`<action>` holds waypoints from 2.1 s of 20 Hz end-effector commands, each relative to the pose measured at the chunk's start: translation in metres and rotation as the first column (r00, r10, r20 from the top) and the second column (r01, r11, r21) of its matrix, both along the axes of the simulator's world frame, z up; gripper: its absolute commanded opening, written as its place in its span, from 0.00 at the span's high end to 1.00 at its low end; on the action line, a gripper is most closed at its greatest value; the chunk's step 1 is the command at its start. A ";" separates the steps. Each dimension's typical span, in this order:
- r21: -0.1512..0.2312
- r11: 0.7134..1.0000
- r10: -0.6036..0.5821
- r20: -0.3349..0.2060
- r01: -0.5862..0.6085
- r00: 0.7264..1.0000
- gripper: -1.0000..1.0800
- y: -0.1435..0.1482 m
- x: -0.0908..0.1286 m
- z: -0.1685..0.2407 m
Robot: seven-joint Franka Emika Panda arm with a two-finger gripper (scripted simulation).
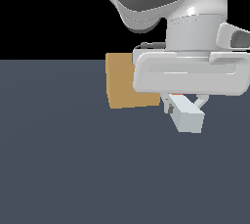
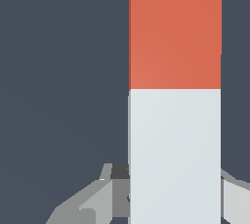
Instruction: Insert the peg into the horizontal hole in a box.
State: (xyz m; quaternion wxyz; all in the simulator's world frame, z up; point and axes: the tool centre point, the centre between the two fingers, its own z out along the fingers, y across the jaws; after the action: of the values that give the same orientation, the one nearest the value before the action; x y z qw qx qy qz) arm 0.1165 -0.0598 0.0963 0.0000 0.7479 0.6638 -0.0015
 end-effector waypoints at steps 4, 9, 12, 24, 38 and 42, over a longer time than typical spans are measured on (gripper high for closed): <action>0.000 0.984 0.176 0.003 -0.176 0.984 1.00 0.052 0.006 0.019; 0.001 0.960 0.279 0.002 -0.279 0.960 1.00 0.083 0.004 0.029; 0.002 0.950 0.311 0.002 -0.311 0.950 1.00 0.093 0.003 0.032; 0.001 0.948 0.318 0.005 -0.318 0.948 1.00 0.094 0.002 0.035; 0.001 0.948 0.318 0.003 -0.318 0.948 1.00 0.148 -0.011 0.033; 0.001 0.948 0.319 0.004 -0.319 0.948 1.00 0.183 -0.018 0.034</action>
State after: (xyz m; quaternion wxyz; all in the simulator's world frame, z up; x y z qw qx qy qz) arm 0.1001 0.1104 0.1284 -0.0002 0.6308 0.7760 -0.0008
